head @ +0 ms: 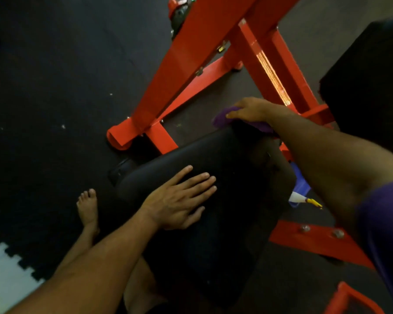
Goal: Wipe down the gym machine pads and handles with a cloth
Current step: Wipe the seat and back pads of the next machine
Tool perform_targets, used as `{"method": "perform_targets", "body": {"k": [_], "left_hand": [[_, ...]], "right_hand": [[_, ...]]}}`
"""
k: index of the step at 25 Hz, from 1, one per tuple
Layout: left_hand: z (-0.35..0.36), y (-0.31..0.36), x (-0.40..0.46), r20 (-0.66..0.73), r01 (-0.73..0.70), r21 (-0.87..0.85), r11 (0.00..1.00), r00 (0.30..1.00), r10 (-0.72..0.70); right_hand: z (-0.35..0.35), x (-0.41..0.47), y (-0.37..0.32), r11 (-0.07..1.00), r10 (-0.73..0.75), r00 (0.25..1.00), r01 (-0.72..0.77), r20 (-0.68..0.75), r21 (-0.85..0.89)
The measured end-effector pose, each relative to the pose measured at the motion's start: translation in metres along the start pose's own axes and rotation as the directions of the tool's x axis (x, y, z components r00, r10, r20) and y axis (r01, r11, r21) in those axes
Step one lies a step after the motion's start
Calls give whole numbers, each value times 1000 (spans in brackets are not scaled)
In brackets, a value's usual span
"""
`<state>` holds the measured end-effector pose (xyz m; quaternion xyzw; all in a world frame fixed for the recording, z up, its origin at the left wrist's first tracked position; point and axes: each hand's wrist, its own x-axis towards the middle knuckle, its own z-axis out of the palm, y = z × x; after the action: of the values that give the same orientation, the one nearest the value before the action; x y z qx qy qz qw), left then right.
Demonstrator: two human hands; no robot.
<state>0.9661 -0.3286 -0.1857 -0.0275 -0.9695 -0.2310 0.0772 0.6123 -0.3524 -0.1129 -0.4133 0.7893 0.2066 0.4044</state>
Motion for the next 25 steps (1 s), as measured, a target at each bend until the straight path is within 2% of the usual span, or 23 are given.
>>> {"method": "perform_targets", "body": {"k": [3,7,9,11,14,15,18,20,21,24,25], "left_hand": [[5,-1,-8,-49,-1,-40,999,999,-1],[0,0,-7,-38,3,-56,998,999,-5],[1,-1,-8,-49,-1,-72,997,999,-2],[4,-2,-8,-74,-6,-83,997,997,-1],[6,-1,-8,-63,-16,-101,995,998,9],[5,-2,-8,-60,-16,-105,994,998,9],[7,0,-11,-67,-5,-110,994,998,-2],[6,0,-10,-71,-6,-126,992,998,-3],[5,0,-10,-69,-11,-123,992,998,2],[2,0,-8,-27,-14,-130,991,1000,11],[-1,-1,-7,4,-2,-146,989,1000,3]], "right_hand": [[2,-5,-40,984,-67,998,68,9,-167],[33,-7,-111,907,-321,942,337,102,-255],[36,-10,-117,872,-388,910,414,148,-261],[16,-6,-85,901,-305,944,329,126,-283],[-4,-6,-45,943,-75,997,83,38,-323],[2,-7,-58,939,-76,996,86,43,-333],[40,-1,-123,899,-297,949,316,108,-304],[45,-8,-135,874,-373,920,392,120,-289],[36,-9,-125,883,-344,932,361,110,-299],[13,-21,-100,939,-113,990,136,90,-314],[16,-26,-104,940,-111,991,130,77,-316]]}}
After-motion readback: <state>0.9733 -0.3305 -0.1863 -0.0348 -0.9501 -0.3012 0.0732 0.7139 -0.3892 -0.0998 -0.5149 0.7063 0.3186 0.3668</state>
